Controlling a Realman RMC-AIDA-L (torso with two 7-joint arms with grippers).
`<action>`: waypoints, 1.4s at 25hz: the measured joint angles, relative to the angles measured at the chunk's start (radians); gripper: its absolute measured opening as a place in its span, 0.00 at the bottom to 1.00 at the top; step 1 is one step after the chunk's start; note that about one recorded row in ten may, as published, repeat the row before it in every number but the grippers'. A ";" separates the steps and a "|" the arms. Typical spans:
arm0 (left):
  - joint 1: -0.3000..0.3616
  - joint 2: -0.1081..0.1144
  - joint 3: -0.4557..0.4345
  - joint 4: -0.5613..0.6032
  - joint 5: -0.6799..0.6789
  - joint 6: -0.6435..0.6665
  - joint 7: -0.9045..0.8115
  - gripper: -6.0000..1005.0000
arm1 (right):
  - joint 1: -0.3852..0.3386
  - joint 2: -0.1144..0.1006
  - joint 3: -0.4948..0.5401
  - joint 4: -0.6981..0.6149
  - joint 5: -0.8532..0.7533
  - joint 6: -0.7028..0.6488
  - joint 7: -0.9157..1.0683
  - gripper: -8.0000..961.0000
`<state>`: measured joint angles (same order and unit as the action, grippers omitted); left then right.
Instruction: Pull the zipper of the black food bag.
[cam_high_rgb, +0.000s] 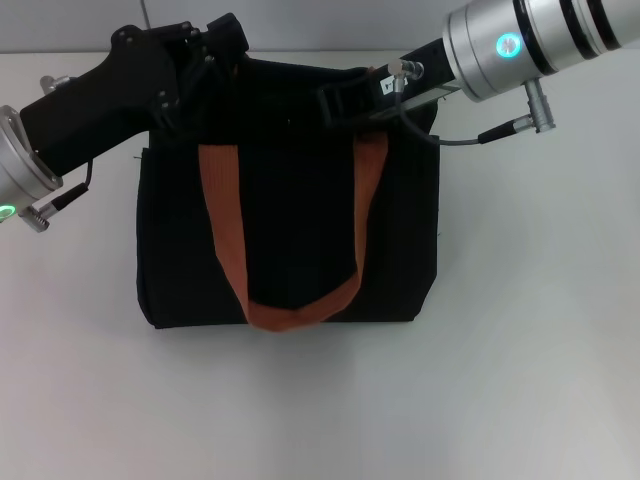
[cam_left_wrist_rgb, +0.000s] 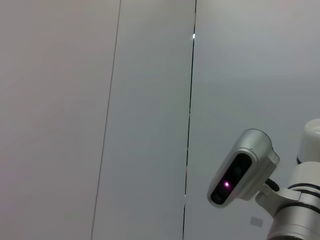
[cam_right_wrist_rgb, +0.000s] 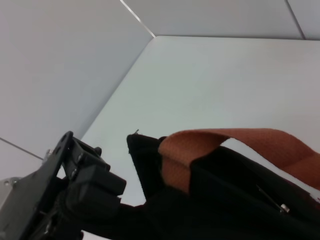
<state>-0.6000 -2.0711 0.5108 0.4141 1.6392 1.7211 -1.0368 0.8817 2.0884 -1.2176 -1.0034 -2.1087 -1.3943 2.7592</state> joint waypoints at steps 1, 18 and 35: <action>0.001 0.000 0.000 0.000 0.000 0.002 0.000 0.07 | -0.002 0.000 -0.006 -0.008 -0.010 0.001 0.011 0.12; 0.022 0.005 -0.010 0.002 -0.004 -0.001 0.001 0.07 | -0.232 0.000 0.066 -0.419 -0.160 -0.101 0.137 0.01; 0.069 0.005 -0.012 0.000 -0.017 -0.022 -0.022 0.08 | -0.403 -0.030 0.325 0.097 0.674 -0.431 -0.937 0.20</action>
<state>-0.5310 -2.0660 0.4987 0.4141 1.6218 1.6996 -1.0587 0.4786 2.0589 -0.8922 -0.9059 -1.4352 -1.8256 1.8221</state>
